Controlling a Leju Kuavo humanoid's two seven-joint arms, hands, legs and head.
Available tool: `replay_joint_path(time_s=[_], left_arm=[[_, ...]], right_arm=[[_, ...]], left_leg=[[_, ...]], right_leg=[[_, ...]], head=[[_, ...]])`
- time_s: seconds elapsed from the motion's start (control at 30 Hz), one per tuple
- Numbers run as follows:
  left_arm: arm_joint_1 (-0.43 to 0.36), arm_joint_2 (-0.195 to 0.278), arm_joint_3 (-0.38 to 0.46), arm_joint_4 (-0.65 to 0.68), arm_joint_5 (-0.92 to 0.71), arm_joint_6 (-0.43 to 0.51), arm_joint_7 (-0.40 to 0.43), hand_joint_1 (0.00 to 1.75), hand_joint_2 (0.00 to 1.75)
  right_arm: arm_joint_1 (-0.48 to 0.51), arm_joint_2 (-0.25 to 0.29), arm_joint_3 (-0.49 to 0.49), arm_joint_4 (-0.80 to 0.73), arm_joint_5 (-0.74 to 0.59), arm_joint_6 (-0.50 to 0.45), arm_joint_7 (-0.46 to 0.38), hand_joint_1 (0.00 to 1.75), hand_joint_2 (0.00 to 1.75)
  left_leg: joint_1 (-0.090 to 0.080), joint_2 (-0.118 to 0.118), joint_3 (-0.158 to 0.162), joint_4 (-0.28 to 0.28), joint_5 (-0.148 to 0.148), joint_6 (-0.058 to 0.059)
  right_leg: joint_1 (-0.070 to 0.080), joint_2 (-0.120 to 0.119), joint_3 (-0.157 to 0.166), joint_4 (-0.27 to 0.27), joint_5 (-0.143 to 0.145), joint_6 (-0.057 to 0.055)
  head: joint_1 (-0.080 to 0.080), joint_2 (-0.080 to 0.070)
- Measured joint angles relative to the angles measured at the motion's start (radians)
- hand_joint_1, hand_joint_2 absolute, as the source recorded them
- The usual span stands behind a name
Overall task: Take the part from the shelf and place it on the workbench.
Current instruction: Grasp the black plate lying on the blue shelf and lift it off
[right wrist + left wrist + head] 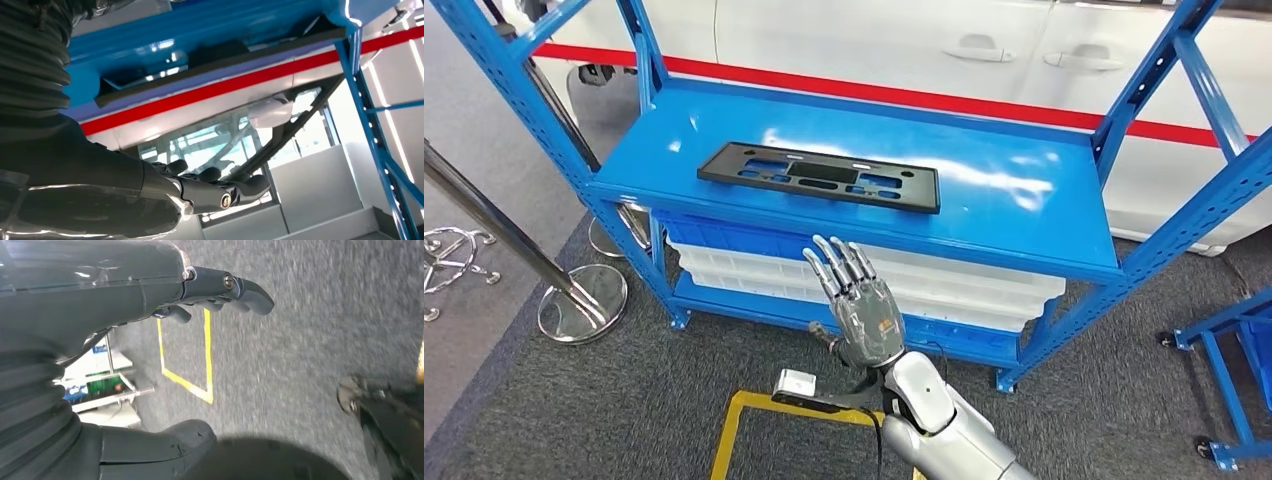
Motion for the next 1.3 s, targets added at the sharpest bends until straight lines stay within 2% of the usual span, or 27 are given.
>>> replay_joint_path(time_s=[0.07, 0.13, 0.17, 0.2, 0.23, 0.3, 0.33, 0.37, 0.43, 0.5, 0.53, 0.57, 0.63, 0.67, 0.7, 0.73, 0.77, 0.83, 0.9, 0.97, 1.03, 1.07, 1.1, 1.17, 1.2, 1.23, 1.3], left_arm=[[-0.002, 0.001, 0.000, 0.000, -0.001, 0.000, -0.001, 0.00, 1.75], [-0.002, 0.001, 0.000, 0.000, -0.002, 0.000, -0.001, 0.00, 1.75], [-0.002, 0.002, 0.000, 0.000, -0.003, 0.000, -0.001, 0.00, 1.75], [0.000, 0.003, 0.000, 0.000, -0.002, 0.000, -0.001, 0.00, 1.75], [0.001, 0.004, 0.000, 0.000, -0.002, 0.001, -0.001, 0.00, 1.75], [0.005, 0.006, 0.000, 0.000, -0.002, 0.001, 0.000, 0.00, 1.75], [0.005, 0.006, 0.000, 0.001, -0.002, 0.001, -0.001, 0.00, 1.75], [0.005, 0.006, 0.000, 0.002, -0.002, 0.001, -0.001, 0.00, 1.75], [0.004, 0.005, 0.000, 0.003, -0.002, 0.001, -0.001, 0.00, 1.75], [0.004, 0.006, 0.000, 0.003, -0.003, 0.001, -0.001, 0.00, 1.75], [0.004, 0.006, 0.000, 0.003, -0.003, 0.001, 0.000, 0.00, 1.75], [0.003, 0.006, 0.000, 0.003, -0.004, 0.002, 0.000, 0.00, 1.75], [0.003, 0.006, 0.000, 0.003, -0.006, 0.002, -0.001, 0.00, 1.75], [0.003, 0.006, 0.000, 0.003, -0.008, 0.002, -0.001, 0.00, 1.31], [0.003, 0.006, 0.000, 0.003, -0.009, 0.002, -0.001, 0.00, 0.87], [0.004, 0.006, 0.000, 0.003, -0.010, 0.003, -0.001, 0.00, 0.87], [0.005, 0.006, 0.000, 0.003, -0.011, 0.004, 0.000, 0.00, 0.87], [0.004, 0.004, 0.000, 0.004, -0.015, 0.006, 0.001, 0.00, 1.75], [0.002, 0.001, 0.000, 0.006, -0.017, 0.007, 0.001, 0.00, 1.75], [0.001, 0.000, 0.000, 0.007, -0.017, 0.008, -0.002, 0.00, 1.75], [0.002, 0.001, 0.000, 0.007, -0.017, 0.009, -0.003, 0.00, 1.75], [0.001, 0.001, 0.000, 0.007, -0.017, 0.010, -0.003, 0.00, 1.75], [0.000, 0.001, 0.000, 0.007, -0.017, 0.011, -0.002, 0.00, 1.75], [-0.002, 0.002, 0.000, 0.007, -0.017, 0.012, -0.001, 0.00, 1.75], [-0.002, 0.003, 0.000, 0.007, -0.017, 0.012, -0.001, 0.00, 1.75], [-0.001, 0.004, 0.000, 0.007, -0.017, 0.011, 0.000, 0.00, 1.75], [0.001, 0.007, 0.000, 0.007, -0.018, 0.011, 0.000, 0.00, 1.75]], right_arm=[[-0.003, 0.003, 0.000, 0.000, 0.000, -0.002, 0.000, 0.00, 1.75], [-0.004, 0.005, 0.000, 0.000, 0.001, -0.003, 0.000, 0.00, 1.75], [-0.002, 0.006, 0.001, 0.000, 0.001, -0.003, 0.000, 0.00, 1.75], [0.000, 0.006, 0.001, 0.001, 0.001, -0.003, 0.000, 0.00, 1.75], [0.001, 0.006, 0.001, 0.001, 0.001, -0.003, 0.000, 0.00, 1.75], [0.002, 0.006, 0.001, 0.001, 0.001, -0.003, 0.000, 0.00, 1.75], [0.002, 0.007, 0.001, 0.002, 0.001, -0.003, 0.000, 0.00, 1.75], [0.002, 0.007, 0.001, 0.002, 0.001, -0.003, 0.000, 0.00, 1.75], [0.002, 0.007, 0.001, 0.002, 0.001, -0.003, 0.000, 0.00, 1.75], [0.002, 0.008, 0.002, 0.002, 0.001, -0.004, -0.001, 0.00, 1.75], [0.000, 0.008, 0.002, 0.002, 0.001, -0.004, -0.001, 0.00, 1.75], [-0.001, 0.008, 0.002, 0.002, 0.001, -0.004, -0.001, 0.00, 1.75], [-0.001, 0.007, 0.002, 0.002, 0.001, -0.005, -0.001, 0.00, 1.75], [0.000, 0.007, 0.002, 0.002, 0.001, -0.005, 0.000, 0.00, 1.75], [0.002, 0.007, 0.002, 0.002, 0.001, -0.005, 0.000, 0.00, 1.75], [0.003, 0.006, 0.002, 0.002, 0.001, -0.005, 0.000, 0.00, 1.75], [0.003, 0.006, 0.002, 0.002, 0.001, -0.005, 0.000, 0.00, 1.75], [0.002, 0.006, 0.002, 0.002, 0.001, -0.005, 0.002, 0.00, 1.75], [0.002, 0.005, 0.003, 0.002, 0.001, -0.006, 0.003, 0.00, 1.75], [0.002, 0.004, 0.003, 0.002, 0.001, -0.006, 0.003, 0.00, 1.75], [0.001, 0.004, 0.002, 0.000, 0.002, -0.007, 0.003, 0.00, 1.75], [-0.001, 0.004, 0.002, 0.000, 0.002, -0.007, 0.003, 0.00, 1.75], [-0.002, 0.004, 0.002, 0.000, 0.003, -0.007, 0.003, 0.00, 1.75], [-0.003, 0.005, 0.002, 0.000, 0.003, -0.007, 0.003, 0.00, 1.75], [-0.001, 0.005, 0.002, 0.000, 0.004, -0.007, 0.003, 0.00, 1.75], [0.000, 0.005, 0.002, 0.000, 0.004, -0.007, 0.003, 0.00, 1.75], [0.000, 0.005, 0.002, 0.000, 0.004, -0.007, 0.004, 0.00, 1.75]], left_leg=[[0.004, -0.001, -0.039, 0.077, -0.013, -0.013], [0.016, -0.002, -0.116, 0.190, -0.058, -0.030], [0.024, -0.001, -0.150, 0.226, -0.079, -0.039], [0.032, -0.001, -0.171, 0.235, -0.085, -0.049], [0.041, 0.000, -0.175, 0.210, -0.066, -0.061], [0.058, 0.002, -0.149, 0.093, 0.026, -0.086], [0.062, 0.003, -0.137, 0.042, 0.053, -0.090], [0.062, 0.004, -0.129, 0.012, 0.070, -0.085], [0.057, 0.004, -0.130, 0.007, 0.059, -0.055], [0.057, 0.002, -0.119, 0.008, 0.062, -0.031], [0.056, 0.001, -0.112, 0.007, 0.059, -0.023], [0.055, 0.000, -0.105, 0.005, 0.056, -0.016], [0.049, -0.001, -0.096, 0.004, 0.046, -0.005], [0.045, -0.002, -0.090, 0.004, 0.040, -0.002], [0.041, -0.003, -0.082, 0.004, 0.033, 0.001], [0.036, -0.005, -0.072, 0.004, 0.026, 0.003], [0.030, -0.006, -0.060, 0.004, 0.018, 0.004], [0.022, -0.009, -0.037, 0.002, 0.001, 0.004], [0.021, -0.012, -0.025, -0.003, -0.012, -0.003], [0.023, -0.012, -0.014, -0.005, -0.009, -0.015], [0.022, -0.008, -0.006, 0.012, -0.015, -0.023], [0.023, -0.007, -0.018, 0.040, -0.030, -0.027], [0.025, -0.006, -0.044, 0.087, -0.052, -0.032], [0.032, -0.004, -0.120, 0.201, -0.099, -0.045], [0.035, -0.004, -0.150, 0.234, -0.107, -0.051], [0.039, -0.003, -0.163, 0.235, -0.094, -0.056], [0.046, -0.002, -0.142, 0.140, -0.011, -0.066]], right_leg=[[-0.014, -0.001, 0.032, -0.023, -0.001, 0.008], [-0.021, -0.002, 0.047, -0.028, -0.012, 0.018], [-0.026, -0.002, 0.053, -0.026, -0.020, 0.025], [-0.032, -0.001, 0.060, -0.023, -0.029, 0.034], [-0.040, 0.000, 0.068, -0.019, -0.040, 0.042], [-0.053, 0.002, 0.084, -0.003, -0.065, 0.063], [-0.058, 0.002, 0.088, 0.006, -0.078, 0.075], [-0.058, 0.002, 0.089, 0.014, -0.089, 0.085], [-0.056, 0.001, 0.092, 0.023, -0.099, 0.103], [-0.059, 0.000, 0.095, 0.035, -0.102, 0.114], [-0.060, 0.000, 0.084, 0.061, -0.107, 0.116], [-0.061, 0.000, 0.059, 0.103, -0.120, 0.117], [-0.057, 0.000, -0.025, 0.229, -0.165, 0.115], [-0.054, 0.000, -0.068, 0.282, -0.186, 0.114], [-0.051, 0.000, -0.100, 0.310, -0.194, 0.109], [-0.045, 0.000, -0.116, 0.304, -0.181, 0.102], [-0.038, 0.000, -0.114, 0.263, -0.146, 0.090], [-0.019, 0.001, -0.086, 0.140, -0.046, 0.055], [-0.002, 0.004, -0.066, 0.063, 0.004, 0.025], [0.003, 0.007, -0.050, 0.037, 0.004, 0.012], [-0.004, 0.006, -0.017, 0.009, 0.008, 0.010], [-0.009, 0.006, -0.001, -0.002, 0.008, 0.011], [-0.012, 0.004, 0.010, -0.009, 0.007, 0.013], [-0.014, 0.003, 0.017, -0.011, -0.001, 0.016], [-0.016, 0.003, 0.020, -0.009, -0.007, 0.020], [-0.018, 0.004, 0.023, -0.006, -0.013, 0.025], [-0.026, 0.007, 0.029, 0.008, -0.028, 0.038]], head=[[0.000, 0.000], [0.000, 0.000], [0.000, 0.000], [0.000, 0.000], [0.000, 0.000], [0.000, 0.000], [0.000, 0.000], [-0.001, 0.000], [-0.001, 0.000], [-0.001, 0.000], [-0.001, 0.000], [-0.001, 0.000], [-0.001, 0.000], [-0.001, 0.000], [-0.001, 0.000], [-0.001, 0.000], [-0.001, 0.000], [-0.002, 0.000], [-0.003, 0.000], [-0.004, 0.000], [-0.004, 0.000], [-0.004, 0.000], [-0.004, 0.000], [-0.004, 0.000], [-0.004, 0.000], [-0.004, 0.000], [-0.004, 0.000]])
